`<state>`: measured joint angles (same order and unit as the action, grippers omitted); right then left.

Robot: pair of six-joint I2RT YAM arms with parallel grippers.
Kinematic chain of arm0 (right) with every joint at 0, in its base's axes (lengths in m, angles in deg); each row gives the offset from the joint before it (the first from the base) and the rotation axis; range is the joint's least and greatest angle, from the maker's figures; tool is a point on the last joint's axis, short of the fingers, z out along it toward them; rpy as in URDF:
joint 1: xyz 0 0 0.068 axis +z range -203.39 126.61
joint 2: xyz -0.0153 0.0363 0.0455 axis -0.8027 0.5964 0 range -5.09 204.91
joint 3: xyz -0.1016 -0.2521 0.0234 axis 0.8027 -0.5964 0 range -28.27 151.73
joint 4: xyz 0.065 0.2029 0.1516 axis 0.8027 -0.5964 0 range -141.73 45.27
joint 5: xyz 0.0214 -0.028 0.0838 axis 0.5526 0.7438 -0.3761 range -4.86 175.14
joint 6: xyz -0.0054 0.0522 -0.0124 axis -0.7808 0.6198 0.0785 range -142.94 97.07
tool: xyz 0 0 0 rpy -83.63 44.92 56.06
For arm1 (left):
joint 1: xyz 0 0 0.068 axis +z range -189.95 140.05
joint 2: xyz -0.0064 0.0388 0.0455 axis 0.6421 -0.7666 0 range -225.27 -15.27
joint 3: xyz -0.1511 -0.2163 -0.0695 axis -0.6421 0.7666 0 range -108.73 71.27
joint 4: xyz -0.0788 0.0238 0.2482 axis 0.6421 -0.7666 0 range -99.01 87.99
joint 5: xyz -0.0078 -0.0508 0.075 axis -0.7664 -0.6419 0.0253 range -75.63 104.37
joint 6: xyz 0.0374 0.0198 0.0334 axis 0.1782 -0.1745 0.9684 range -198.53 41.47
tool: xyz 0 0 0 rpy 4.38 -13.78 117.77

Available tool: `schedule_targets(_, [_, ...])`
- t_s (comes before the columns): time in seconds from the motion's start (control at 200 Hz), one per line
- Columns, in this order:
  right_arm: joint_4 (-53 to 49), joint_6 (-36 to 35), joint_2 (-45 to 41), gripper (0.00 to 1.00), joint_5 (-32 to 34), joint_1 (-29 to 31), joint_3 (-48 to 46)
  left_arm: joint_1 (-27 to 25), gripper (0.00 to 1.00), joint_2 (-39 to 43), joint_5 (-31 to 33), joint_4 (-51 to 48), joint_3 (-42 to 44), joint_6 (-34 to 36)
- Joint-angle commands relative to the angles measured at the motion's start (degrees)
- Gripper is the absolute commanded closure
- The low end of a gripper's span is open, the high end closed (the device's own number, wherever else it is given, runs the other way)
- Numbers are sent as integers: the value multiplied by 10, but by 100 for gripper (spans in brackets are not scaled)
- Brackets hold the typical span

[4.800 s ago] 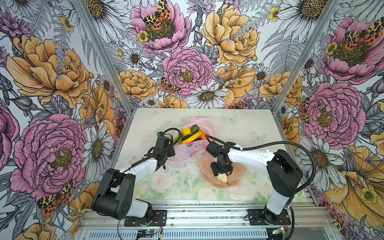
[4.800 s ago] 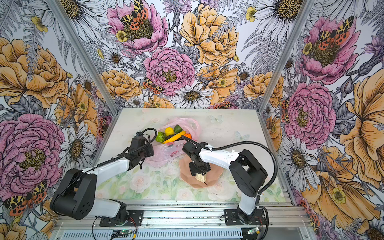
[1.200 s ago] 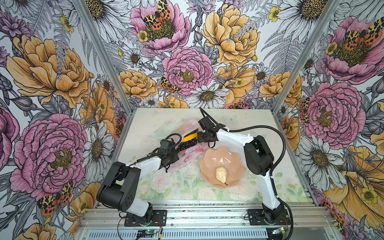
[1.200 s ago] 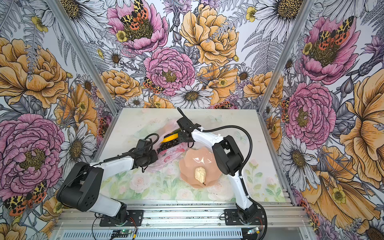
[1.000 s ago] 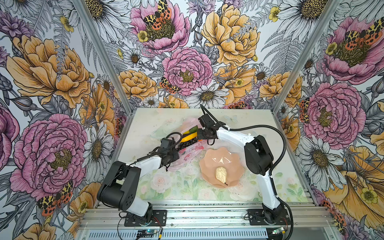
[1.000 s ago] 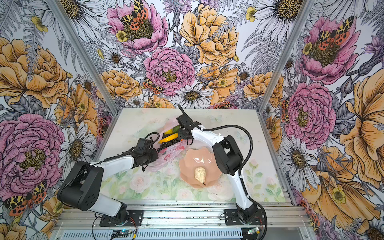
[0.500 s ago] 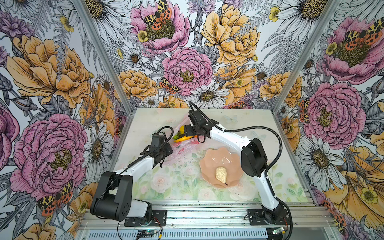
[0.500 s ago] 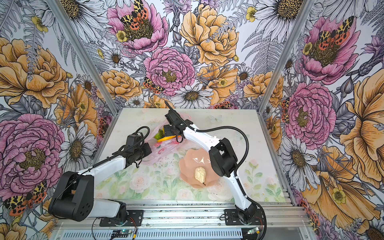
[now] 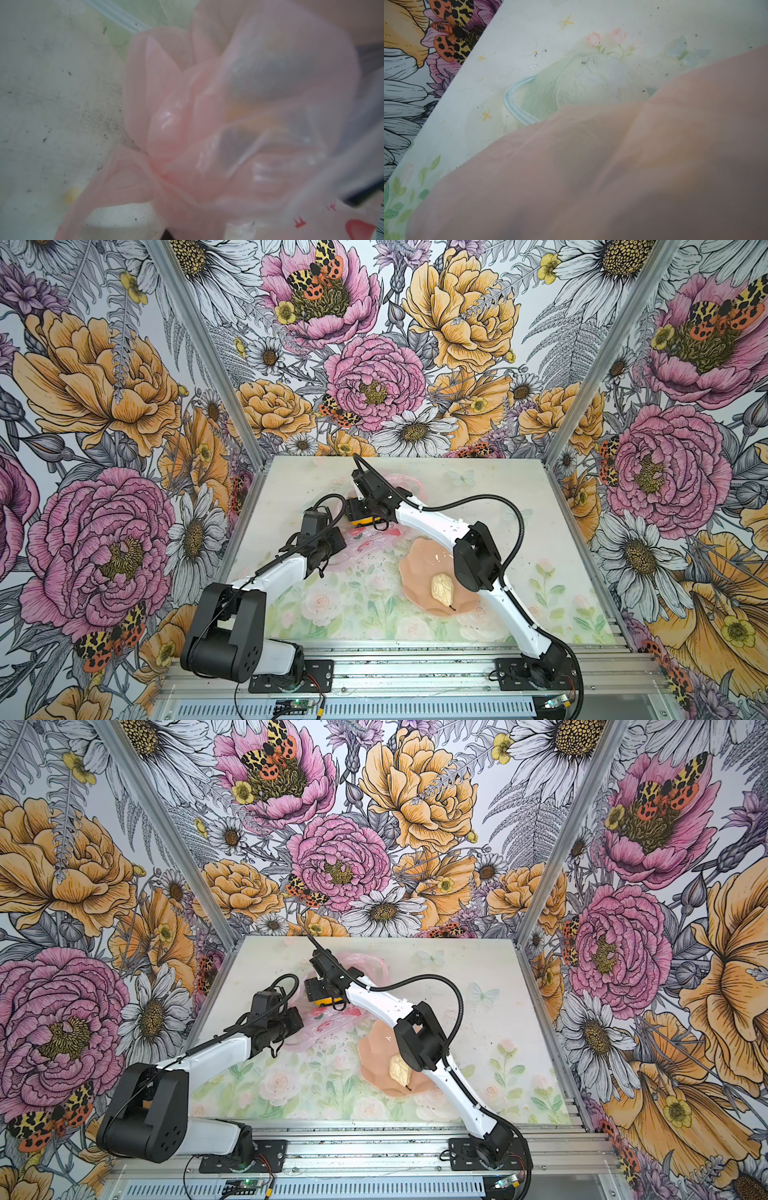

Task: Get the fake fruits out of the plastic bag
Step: 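Reach deeper into the bag and grasp the green mango with the right gripper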

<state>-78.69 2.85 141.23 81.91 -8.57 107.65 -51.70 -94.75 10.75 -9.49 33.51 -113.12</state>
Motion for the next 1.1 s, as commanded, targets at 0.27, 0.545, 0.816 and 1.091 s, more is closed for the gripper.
schedule_targets(0.27, [5,8,88,23,12,-7,120,3,99,14,-25,39,33,-15])
schedule_targets(0.545, [3,68,137,20,-17,-11,165,-6,100,23,-16,23,54,-25])
schedule_targets(0.816, [-20,104,138,20,-17,-4,158,-56,100,77,20,-23,80,-49])
schedule_targets(1.091, [-42,100,136,20,-15,4,140,-62,100,113,32,-30,109,-58])
